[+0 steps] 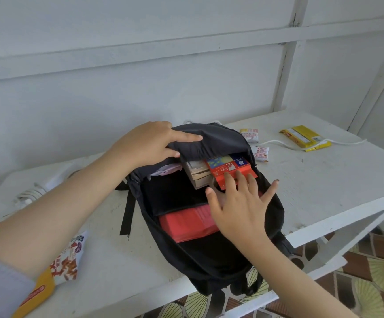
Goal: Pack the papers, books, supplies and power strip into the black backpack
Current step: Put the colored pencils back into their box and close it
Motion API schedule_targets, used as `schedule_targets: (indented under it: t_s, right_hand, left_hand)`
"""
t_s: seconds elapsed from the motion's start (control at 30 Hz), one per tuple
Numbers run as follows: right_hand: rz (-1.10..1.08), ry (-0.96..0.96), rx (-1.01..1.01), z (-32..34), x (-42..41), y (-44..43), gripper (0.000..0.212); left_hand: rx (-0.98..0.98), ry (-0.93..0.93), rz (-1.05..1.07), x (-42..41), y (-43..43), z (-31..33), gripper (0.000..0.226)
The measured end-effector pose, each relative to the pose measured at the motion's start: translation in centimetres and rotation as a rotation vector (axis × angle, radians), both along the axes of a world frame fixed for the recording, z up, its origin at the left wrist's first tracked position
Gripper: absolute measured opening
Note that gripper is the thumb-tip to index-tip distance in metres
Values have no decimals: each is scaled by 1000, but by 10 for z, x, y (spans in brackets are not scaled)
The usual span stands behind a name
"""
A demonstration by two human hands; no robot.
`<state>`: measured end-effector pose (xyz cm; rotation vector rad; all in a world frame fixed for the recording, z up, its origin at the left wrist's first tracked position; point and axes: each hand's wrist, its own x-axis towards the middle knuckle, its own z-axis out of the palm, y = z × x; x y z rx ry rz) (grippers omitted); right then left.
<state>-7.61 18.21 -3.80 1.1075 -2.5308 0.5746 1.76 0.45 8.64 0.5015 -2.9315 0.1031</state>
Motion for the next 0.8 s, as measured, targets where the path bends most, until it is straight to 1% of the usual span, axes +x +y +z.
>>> schedule_targets:
  t_s: [0.07, 0.2, 0.33, 0.47, 0.57, 0.67, 0.8]
  right_hand:
    - [24, -3, 65, 3, -4, -1, 68]
    - [62, -9, 126, 4, -12, -8, 74]
    - [71, -33, 174, 4, -18, -17, 73]
    - [103, -23, 129, 3, -12, -16, 73]
    - [135, -33, 144, 2, -15, -20, 76]
    - [171, -63, 170, 4, -23, -27, 71]
    - [217, -120, 200, 4, -28, -29, 66]
  left_hand:
    - [14, -3, -1, 0, -2, -1, 57]
    - [36, -12, -17, 0, -6, -3, 58]
    - [52, -21, -25, -1, -8, -1, 60]
    - [63, -22, -28, -1, -8, -2, 59]
    - [71, -14, -34, -1, -8, -3, 60]
    - [85, -1, -31, -1, -8, -4, 60]
    - [55, 1, -15, 1, -6, -8, 59]
